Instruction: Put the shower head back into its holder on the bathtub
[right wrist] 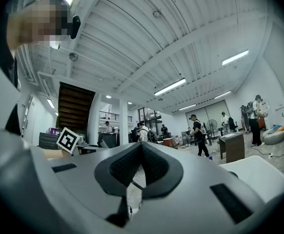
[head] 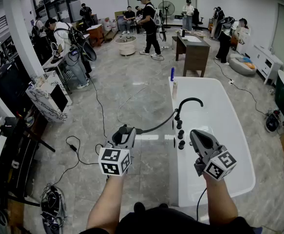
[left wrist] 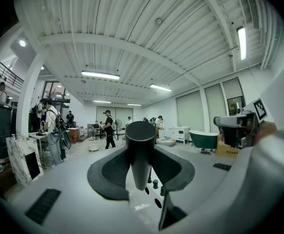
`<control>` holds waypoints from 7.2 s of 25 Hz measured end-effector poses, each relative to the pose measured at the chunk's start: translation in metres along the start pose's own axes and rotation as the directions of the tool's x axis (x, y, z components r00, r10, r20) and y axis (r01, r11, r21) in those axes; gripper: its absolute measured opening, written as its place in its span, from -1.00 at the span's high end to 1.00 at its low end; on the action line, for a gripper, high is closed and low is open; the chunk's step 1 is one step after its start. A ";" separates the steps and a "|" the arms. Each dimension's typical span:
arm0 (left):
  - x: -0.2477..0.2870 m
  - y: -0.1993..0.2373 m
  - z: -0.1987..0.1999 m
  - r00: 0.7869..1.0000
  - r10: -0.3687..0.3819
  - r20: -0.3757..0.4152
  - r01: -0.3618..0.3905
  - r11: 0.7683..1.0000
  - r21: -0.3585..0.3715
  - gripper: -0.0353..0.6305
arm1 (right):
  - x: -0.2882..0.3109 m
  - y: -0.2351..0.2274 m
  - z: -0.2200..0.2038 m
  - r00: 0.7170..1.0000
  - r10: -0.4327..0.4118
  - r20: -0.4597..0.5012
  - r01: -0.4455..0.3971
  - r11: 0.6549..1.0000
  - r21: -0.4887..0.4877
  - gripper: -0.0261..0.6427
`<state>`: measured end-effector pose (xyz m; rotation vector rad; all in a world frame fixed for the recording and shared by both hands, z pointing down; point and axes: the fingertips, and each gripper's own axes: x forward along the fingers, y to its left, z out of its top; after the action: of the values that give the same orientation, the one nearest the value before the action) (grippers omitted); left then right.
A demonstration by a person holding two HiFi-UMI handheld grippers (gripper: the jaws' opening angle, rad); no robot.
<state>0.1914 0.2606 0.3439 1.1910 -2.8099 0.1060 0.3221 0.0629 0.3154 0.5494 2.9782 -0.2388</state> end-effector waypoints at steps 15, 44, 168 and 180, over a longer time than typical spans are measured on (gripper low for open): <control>0.000 -0.011 0.001 1.000 0.014 -0.006 -0.014 1.000 0.001 0.45 | -0.007 0.006 0.004 0.997 0.078 0.009 -0.078 0.997 -0.027 0.88; 0.121 0.160 0.008 1.000 -0.014 0.024 0.014 1.000 -0.012 0.45 | 0.185 -0.037 -0.052 0.990 0.054 -0.130 -0.051 0.998 0.027 0.87; 0.636 -0.085 0.198 0.368 -0.919 0.141 0.908 0.388 0.159 0.44 | 0.265 -0.443 -0.063 0.752 -0.657 -0.056 0.658 0.744 0.117 0.68; 0.631 -0.117 0.181 0.290 -0.950 0.116 0.945 0.303 0.123 0.44 | 0.232 -0.442 -0.062 0.680 -0.731 -0.050 0.730 0.670 0.138 0.69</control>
<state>-0.1716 -0.2884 0.2354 2.7452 -1.6345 -0.0529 -0.0578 -0.2540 0.4061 -0.6971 3.0039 -0.5162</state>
